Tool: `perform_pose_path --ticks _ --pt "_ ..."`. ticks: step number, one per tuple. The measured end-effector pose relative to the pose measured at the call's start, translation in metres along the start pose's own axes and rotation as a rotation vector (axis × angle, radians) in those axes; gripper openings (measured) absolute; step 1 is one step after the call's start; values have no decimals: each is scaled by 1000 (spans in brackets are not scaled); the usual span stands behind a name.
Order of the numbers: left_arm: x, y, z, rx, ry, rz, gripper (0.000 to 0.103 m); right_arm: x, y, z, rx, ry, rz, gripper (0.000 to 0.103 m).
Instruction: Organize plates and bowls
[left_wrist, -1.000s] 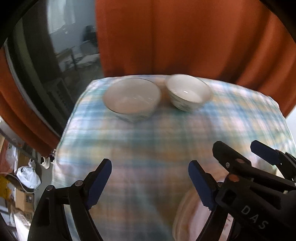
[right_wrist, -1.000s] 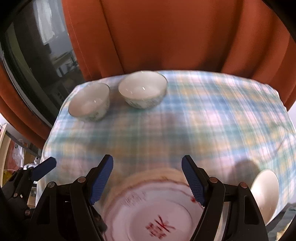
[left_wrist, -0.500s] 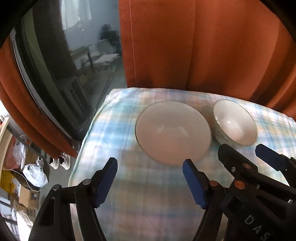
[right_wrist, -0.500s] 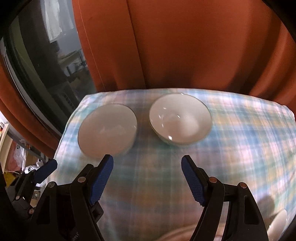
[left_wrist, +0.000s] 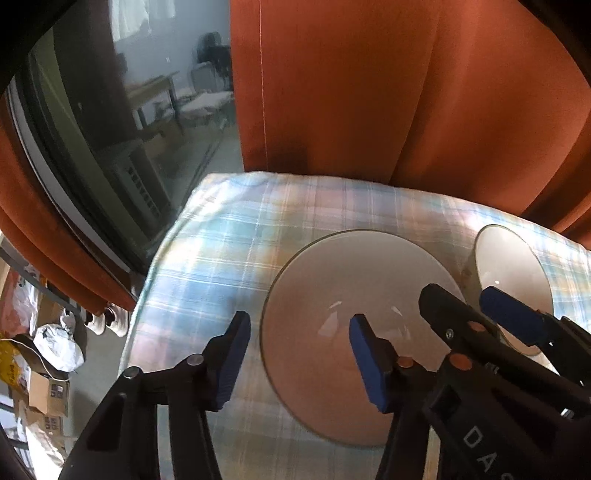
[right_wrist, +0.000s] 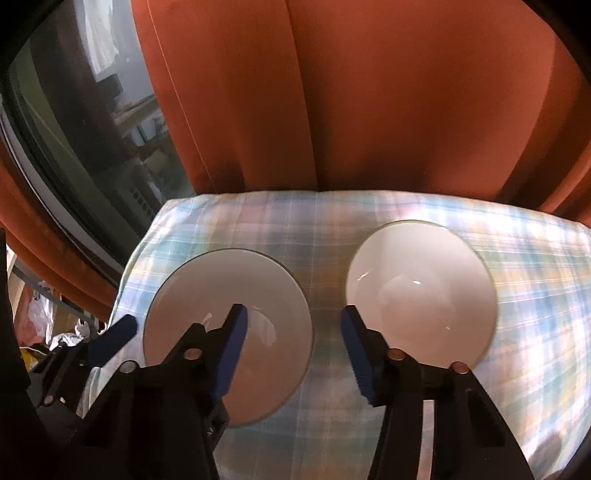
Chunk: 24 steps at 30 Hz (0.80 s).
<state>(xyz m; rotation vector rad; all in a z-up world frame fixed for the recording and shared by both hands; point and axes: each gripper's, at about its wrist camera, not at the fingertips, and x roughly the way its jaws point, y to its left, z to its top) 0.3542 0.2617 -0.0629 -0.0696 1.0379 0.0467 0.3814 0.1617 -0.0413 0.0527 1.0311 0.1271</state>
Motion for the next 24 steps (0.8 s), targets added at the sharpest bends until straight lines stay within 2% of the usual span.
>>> perform_pose_path --ticks 4,7,14,24 --pt "10 -2 5 -1 9 6 44 13 -1 3 11 18 0 49" --pt "16 0 9 -13 15 0 40 21 1 9 -1 20 -1 36" --pt "29 3 13 -3 32 11 33 38 -1 13 15 59 25 32" --pt "29 5 12 15 30 1 32 40 4 13 -12 62 10 30"
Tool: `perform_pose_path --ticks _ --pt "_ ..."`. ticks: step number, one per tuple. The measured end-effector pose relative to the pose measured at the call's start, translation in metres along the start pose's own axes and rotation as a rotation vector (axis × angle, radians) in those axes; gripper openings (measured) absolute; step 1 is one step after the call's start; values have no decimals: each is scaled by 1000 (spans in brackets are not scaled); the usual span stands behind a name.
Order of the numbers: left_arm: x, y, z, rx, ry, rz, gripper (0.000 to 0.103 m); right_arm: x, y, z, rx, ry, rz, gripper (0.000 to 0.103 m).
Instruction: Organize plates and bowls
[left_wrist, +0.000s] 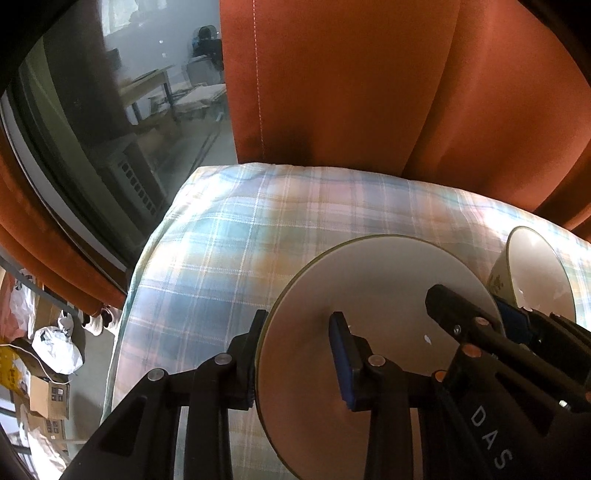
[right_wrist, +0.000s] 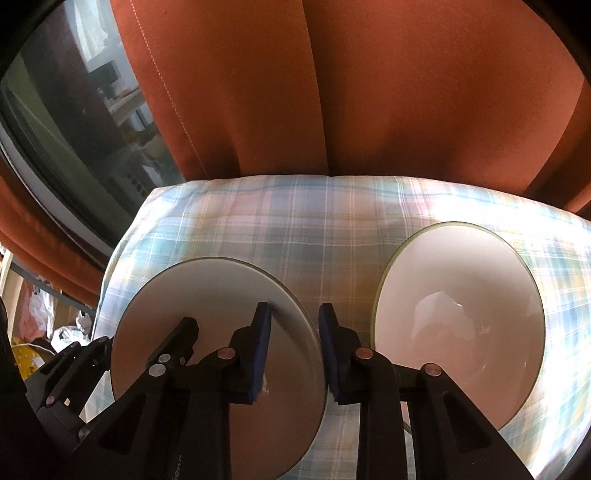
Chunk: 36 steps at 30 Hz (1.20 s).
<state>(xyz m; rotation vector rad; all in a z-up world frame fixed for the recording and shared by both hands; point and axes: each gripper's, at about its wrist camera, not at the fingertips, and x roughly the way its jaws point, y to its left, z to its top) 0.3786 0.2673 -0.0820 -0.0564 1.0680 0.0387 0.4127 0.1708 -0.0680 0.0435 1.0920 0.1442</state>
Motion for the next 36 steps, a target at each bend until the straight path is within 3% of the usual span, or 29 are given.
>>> perform_pose_path --ticks 10,23,36 --pt "-24 -4 2 -2 -27 -17 32 -21 -1 0 5 -17 -14 30" --pt "-91 -2 -1 -2 -116 -13 32 -89 9 -4 9 -102 -11 30" --pt "-134 -19 -30 -7 -158 -13 32 -143 2 -31 19 -148 -14 30"
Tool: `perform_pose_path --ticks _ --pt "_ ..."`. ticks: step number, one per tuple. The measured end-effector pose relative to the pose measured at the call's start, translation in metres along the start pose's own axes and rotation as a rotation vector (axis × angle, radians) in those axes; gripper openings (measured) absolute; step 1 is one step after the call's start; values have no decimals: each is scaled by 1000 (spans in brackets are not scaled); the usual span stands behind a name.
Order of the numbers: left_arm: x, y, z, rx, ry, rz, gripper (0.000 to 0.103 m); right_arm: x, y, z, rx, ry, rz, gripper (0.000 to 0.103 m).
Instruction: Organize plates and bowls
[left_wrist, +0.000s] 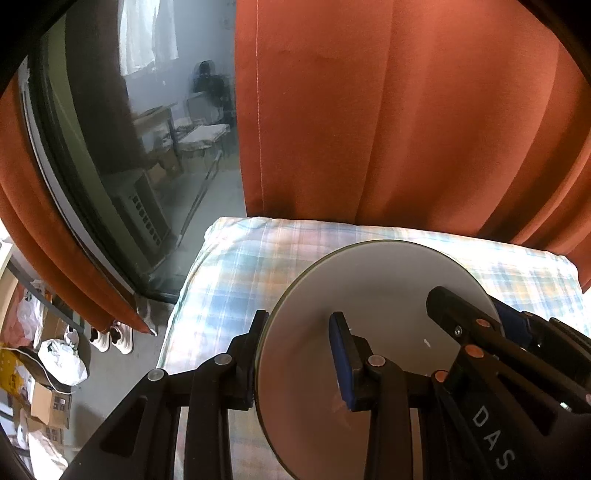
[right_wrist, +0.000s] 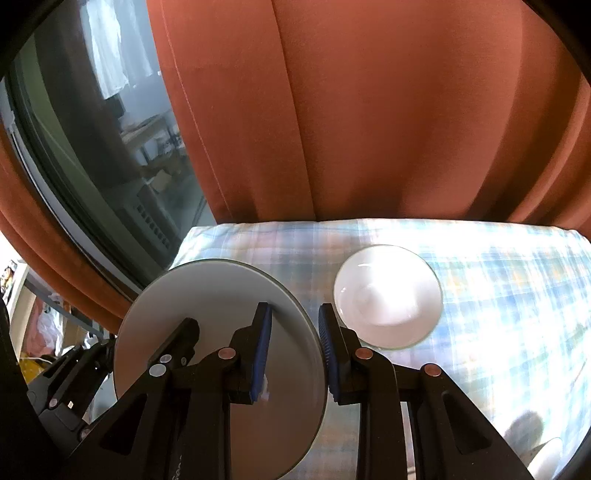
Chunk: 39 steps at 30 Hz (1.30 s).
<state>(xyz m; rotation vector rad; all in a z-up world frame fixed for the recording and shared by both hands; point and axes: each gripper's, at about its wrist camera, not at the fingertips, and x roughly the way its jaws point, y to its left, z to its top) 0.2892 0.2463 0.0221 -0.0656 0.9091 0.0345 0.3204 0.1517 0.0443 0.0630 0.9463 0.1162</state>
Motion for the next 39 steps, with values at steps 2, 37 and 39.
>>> perform_pose_path --ticks 2,37,39 --pt "-6 -5 -8 -3 -6 8 33 -9 -4 -7 -10 -6 5 30" --pt "-85 -174 -83 -3 -33 37 33 -114 -168 -77 -45 -35 60 30" --pt "-87 -186 -86 -2 -34 34 33 -119 -181 -81 -43 -37 60 30"
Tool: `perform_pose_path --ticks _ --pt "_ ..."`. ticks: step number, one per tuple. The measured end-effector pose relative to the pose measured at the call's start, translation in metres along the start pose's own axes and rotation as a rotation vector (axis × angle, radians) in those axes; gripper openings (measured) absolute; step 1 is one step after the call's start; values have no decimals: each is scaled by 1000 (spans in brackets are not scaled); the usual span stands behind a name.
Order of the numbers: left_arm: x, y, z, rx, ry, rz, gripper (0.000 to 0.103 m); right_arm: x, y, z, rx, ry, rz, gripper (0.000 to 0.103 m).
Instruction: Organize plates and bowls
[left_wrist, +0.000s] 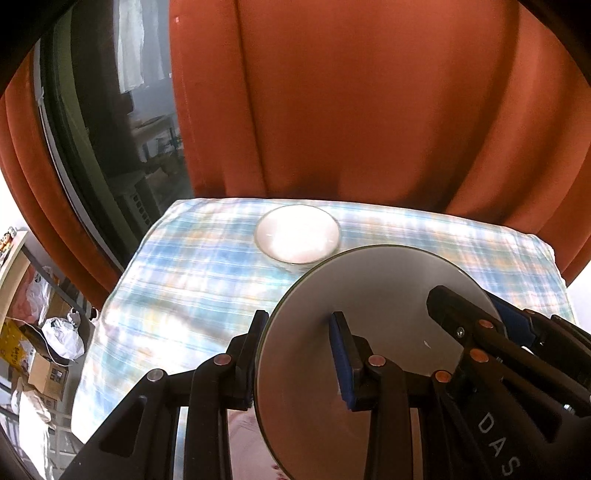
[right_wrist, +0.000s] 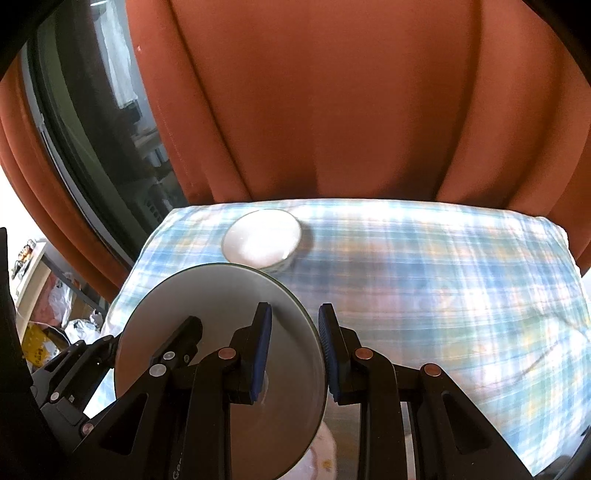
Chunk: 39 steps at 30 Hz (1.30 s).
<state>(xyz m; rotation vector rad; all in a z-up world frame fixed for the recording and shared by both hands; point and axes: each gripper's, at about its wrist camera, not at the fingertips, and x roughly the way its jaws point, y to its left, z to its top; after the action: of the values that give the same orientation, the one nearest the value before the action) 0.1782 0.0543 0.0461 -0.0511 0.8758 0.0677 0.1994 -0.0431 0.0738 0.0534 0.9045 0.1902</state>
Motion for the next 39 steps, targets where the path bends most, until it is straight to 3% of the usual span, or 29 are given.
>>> perform_pose_path --ticks 13,26,39 --pt "-12 -66 -24 20 -1 -27 33 -29 -75 -24 15 -17 -8 30" --pt "-18 -139 -55 124 32 -91 33 -54 -146 -62 80 -13 -55 30" --pt "-7 -158 -95 172 135 -93 33 -51 -179 -110 158 71 -38 30"
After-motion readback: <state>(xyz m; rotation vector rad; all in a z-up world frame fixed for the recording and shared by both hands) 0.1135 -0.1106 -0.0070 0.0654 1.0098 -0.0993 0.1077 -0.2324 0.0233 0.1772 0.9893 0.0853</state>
